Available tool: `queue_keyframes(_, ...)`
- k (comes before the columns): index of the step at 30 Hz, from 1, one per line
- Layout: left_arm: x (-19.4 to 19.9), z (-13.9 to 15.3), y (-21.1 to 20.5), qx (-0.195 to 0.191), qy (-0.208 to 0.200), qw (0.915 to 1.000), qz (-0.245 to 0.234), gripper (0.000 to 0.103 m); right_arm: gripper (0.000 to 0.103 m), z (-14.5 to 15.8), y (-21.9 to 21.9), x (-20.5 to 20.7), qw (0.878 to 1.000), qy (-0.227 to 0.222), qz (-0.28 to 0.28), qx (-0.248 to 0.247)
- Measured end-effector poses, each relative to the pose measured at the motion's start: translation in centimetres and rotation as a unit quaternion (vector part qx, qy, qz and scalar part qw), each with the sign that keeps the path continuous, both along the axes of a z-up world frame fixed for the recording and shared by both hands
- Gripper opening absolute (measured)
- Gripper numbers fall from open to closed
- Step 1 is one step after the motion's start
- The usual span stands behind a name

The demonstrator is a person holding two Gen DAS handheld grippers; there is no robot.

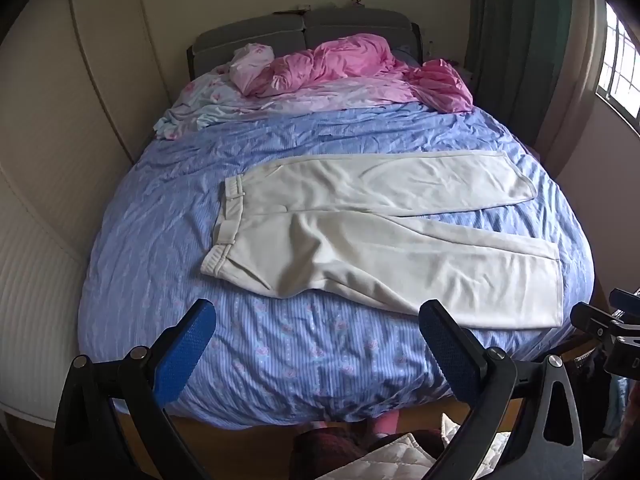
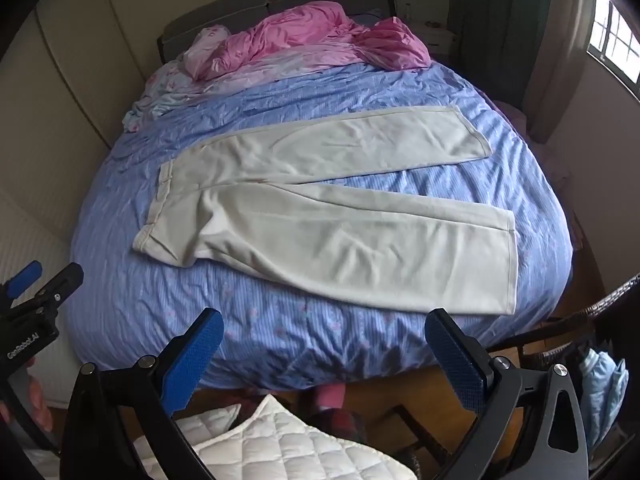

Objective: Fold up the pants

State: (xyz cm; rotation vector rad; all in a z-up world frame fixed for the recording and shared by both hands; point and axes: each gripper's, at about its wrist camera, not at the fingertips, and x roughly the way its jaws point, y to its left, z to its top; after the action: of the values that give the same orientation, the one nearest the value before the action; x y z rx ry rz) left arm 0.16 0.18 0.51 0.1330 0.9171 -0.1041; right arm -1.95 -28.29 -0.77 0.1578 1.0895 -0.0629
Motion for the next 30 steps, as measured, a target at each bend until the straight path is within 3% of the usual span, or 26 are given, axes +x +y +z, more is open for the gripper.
queue_keyframes(30,0.4,1.0,0.2,-0.008,-0.023,0.9997,0.002,0.103,0.102,1.8,-0.4,1.0,1.0,-0.01,-0.009,-0.01)
